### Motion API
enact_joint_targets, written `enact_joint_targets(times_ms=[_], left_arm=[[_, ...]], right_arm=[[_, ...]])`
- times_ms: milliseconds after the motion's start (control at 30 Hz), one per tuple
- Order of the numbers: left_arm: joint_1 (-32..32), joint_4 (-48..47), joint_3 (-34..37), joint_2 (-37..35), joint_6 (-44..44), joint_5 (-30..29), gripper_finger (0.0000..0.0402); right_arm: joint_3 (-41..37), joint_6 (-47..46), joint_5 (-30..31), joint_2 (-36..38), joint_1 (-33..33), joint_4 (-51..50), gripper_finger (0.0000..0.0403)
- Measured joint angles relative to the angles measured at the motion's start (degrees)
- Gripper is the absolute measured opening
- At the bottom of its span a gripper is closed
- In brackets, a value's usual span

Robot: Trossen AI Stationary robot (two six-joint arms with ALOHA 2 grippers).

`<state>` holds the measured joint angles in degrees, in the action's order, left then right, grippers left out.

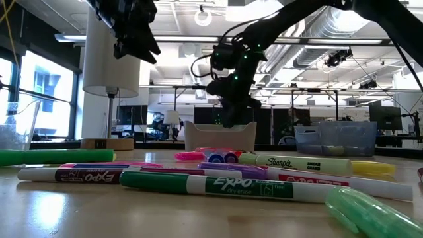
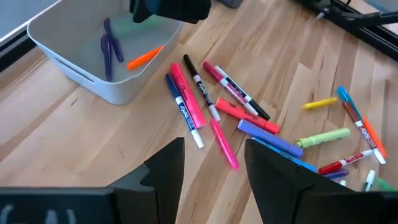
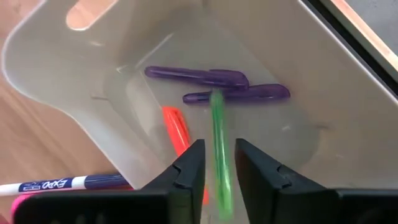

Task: Pick & Place Markers
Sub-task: Put the green pen into the white bin, then put the green highlighter pen into the black bin

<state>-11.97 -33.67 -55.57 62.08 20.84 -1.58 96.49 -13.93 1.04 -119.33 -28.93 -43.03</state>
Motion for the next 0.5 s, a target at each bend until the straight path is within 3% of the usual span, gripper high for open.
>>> enact_joint_targets(times_ms=[300, 500], left_arm=[[3.0, -2.8, -0.1, 1.2, -0.6, -7.2, 0.0166], [9.0, -3.7, -0.9, 6.4, 2.0, -11.5, 0.0166]], right_arm=[[0.0, 0.1, 0.1, 0.6, 0.0, -0.6, 0.0139], [0.0, 1.6, 4.6, 7.9, 0.2, -2.5, 0.0141]])
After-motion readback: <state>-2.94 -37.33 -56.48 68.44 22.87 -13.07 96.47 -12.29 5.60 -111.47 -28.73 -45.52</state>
